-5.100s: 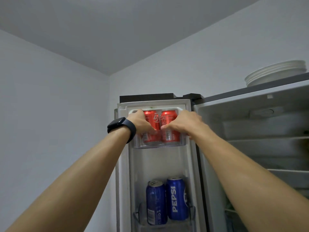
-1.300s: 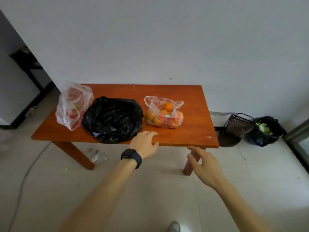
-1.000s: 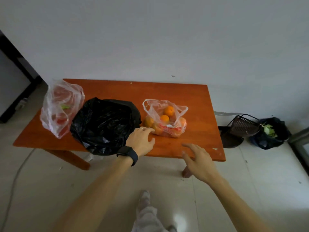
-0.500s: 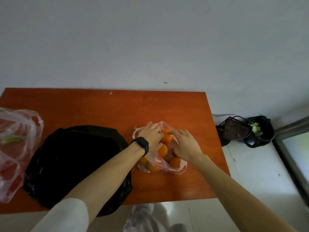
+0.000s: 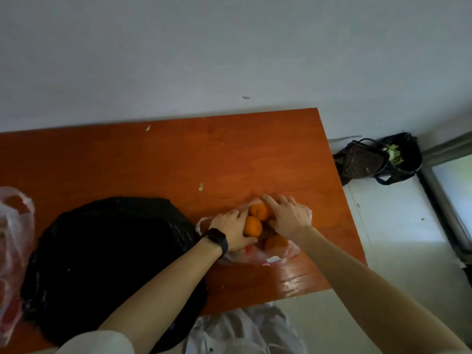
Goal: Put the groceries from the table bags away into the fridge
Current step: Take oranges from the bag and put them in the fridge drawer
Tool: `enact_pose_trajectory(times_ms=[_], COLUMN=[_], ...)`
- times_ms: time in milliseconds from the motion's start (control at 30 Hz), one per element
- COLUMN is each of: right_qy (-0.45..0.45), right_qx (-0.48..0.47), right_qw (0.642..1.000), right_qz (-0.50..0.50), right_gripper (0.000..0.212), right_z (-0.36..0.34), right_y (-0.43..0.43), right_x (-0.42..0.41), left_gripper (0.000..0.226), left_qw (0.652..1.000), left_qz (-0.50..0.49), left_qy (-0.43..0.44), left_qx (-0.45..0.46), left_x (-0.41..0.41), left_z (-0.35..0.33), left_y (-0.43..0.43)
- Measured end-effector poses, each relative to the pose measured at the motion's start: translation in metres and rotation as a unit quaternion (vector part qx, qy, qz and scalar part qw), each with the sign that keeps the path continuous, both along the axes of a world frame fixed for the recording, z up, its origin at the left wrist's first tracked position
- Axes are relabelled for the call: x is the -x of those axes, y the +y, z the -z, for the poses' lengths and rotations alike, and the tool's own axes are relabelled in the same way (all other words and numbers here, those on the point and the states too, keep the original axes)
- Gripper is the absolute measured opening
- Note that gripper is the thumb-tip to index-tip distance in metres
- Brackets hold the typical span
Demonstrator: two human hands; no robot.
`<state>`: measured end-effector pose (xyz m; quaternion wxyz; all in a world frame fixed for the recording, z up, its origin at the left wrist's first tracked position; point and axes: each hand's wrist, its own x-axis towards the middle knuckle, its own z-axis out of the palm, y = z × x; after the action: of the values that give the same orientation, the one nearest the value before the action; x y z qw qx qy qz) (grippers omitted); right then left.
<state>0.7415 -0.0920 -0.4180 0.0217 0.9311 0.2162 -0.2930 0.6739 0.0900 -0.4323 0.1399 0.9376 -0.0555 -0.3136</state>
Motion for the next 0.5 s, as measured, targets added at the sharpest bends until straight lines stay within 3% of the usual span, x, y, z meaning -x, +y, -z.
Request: enact_pose_trajectory(times_ms=[333,433,500], right_qy=[-0.03,-0.087,-0.148], right_qx=[-0.059,-0.079,-0.101], right_qw=[0.997,0.993,0.983], right_qz=[0.031,0.031,-0.025], right_gripper=[0.068,0.068,0.064], right_z=[0.003,0.002,0.003], right_y=[-0.038,-0.036,-0.027], right_x=[0.027,0.044,0.056], left_gripper=[0.075,0.075,0.075], left_qw=[0.995,0.996,0.995], left_qz=[-0.026,-0.038,-0.068], left_qy=[-0.047,-0.056,-0.046], left_qx=[0.08,0.066,0.061], left_x=[0.021,0.021,0.021], left_z=[0.008,0.007,0.006], left_y=[0.008,0.012,0.011])
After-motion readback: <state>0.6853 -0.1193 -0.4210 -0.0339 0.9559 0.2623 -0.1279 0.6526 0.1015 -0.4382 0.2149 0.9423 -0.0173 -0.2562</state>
